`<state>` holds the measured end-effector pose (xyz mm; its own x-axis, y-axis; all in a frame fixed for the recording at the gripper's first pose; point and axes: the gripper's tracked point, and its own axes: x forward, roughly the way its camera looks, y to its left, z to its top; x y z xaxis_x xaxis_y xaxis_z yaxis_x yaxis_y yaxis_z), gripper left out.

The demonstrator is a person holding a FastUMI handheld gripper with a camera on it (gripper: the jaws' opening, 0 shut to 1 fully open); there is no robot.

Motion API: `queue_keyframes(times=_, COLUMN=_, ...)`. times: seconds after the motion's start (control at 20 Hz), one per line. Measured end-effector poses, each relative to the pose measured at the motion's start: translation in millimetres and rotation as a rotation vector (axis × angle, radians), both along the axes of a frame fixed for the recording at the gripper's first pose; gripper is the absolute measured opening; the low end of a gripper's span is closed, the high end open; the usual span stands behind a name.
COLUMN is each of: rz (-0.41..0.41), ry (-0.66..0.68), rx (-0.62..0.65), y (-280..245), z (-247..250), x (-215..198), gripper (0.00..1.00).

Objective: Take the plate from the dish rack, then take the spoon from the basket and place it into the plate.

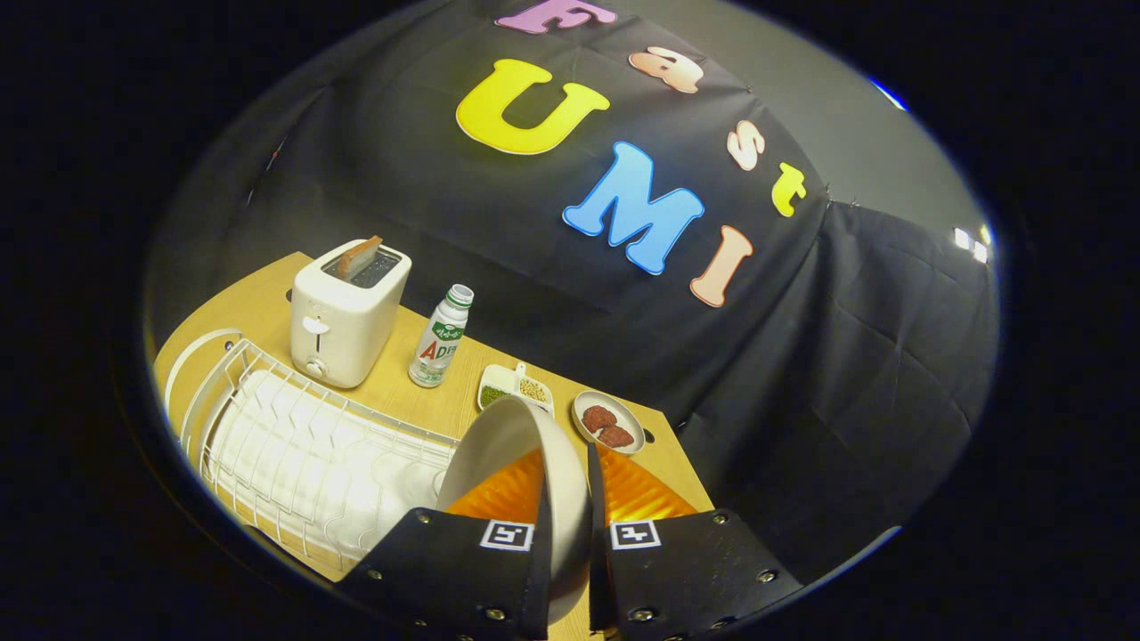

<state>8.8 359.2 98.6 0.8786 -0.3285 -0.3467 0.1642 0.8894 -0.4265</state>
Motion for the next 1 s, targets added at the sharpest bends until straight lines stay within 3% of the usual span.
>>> queue_keyframes(times=0.4, rz=-0.008, ry=0.011, rx=0.087, y=-13.5, z=2.5, x=-76.9, gripper=0.17)
queue_keyframes(times=0.8, rz=0.071, ry=0.087, rx=0.162, y=-13.3, z=-39.3, x=-135.8, gripper=0.17)
queue_keyframes(times=1.0, rz=0.095, ry=0.141, rx=0.29, y=-18.1, z=-72.4, x=-154.0, gripper=0.17)
